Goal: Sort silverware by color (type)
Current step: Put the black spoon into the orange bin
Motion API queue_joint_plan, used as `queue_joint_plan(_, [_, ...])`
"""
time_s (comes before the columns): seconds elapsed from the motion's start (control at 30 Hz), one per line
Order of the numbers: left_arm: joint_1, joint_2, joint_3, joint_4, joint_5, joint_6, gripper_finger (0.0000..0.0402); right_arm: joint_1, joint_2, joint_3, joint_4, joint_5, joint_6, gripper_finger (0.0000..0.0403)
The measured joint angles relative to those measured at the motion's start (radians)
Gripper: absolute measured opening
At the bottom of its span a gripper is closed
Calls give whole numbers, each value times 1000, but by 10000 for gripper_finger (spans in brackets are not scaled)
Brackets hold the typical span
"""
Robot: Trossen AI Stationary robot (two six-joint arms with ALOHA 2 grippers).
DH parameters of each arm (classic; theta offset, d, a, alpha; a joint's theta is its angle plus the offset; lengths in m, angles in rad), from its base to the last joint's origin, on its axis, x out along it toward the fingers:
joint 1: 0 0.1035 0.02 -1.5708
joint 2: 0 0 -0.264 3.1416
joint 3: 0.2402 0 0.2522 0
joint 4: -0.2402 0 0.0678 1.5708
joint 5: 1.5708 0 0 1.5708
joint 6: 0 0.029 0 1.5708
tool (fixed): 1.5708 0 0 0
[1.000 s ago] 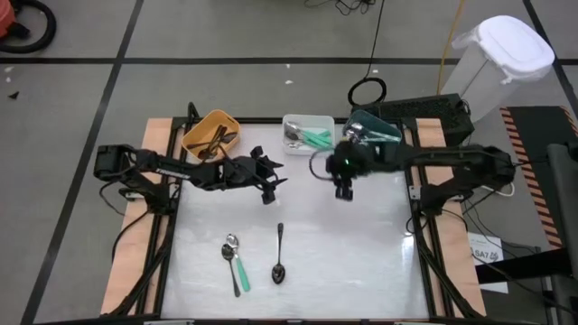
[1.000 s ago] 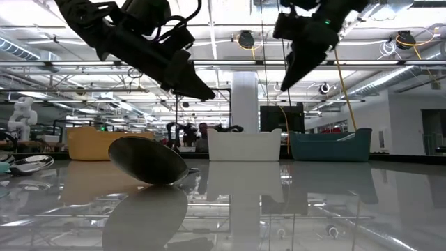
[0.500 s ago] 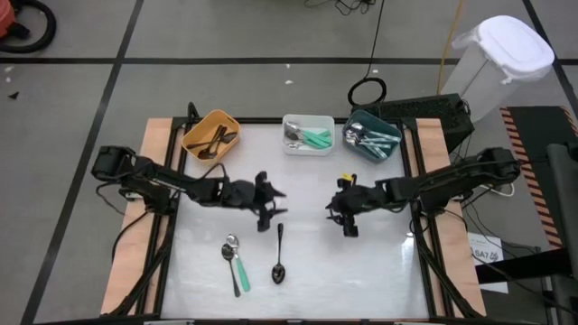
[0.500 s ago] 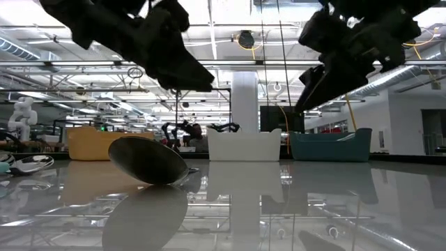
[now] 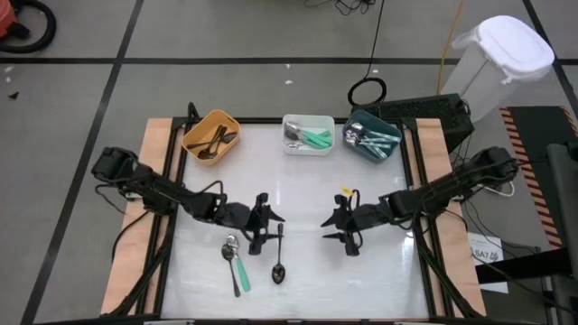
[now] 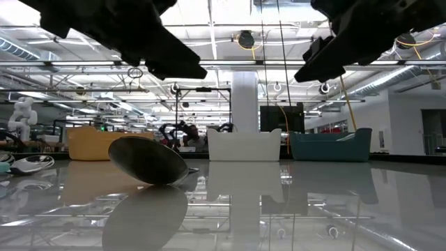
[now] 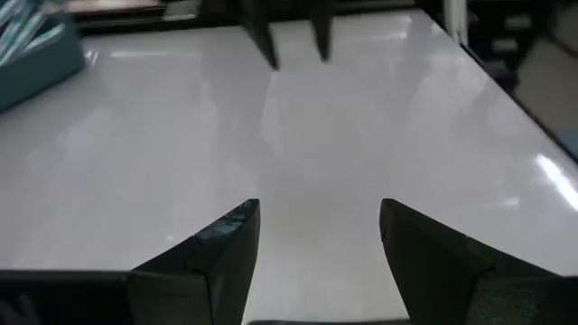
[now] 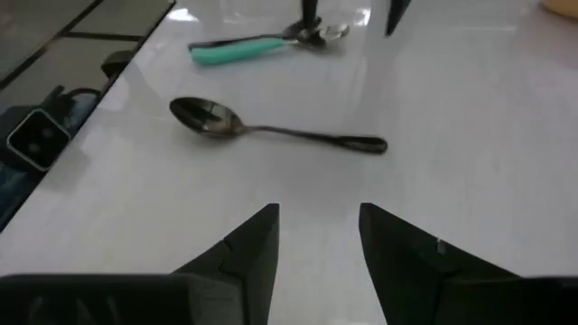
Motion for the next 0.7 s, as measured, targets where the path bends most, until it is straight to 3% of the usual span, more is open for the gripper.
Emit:
queue_joint_plan(0.17, [-57, 4, 22, -138, 0, 207, 230, 42, 13, 0, 45, 27, 18, 148])
queue_joint_plan(0.4, [-80, 38, 200, -453, 6, 333, 230, 66, 59, 0, 73, 29, 63, 148])
queue_joint_plan(0.7, [-101, 285, 509, -805, 88, 576, 230, 88, 123, -2, 98, 27, 130, 148])
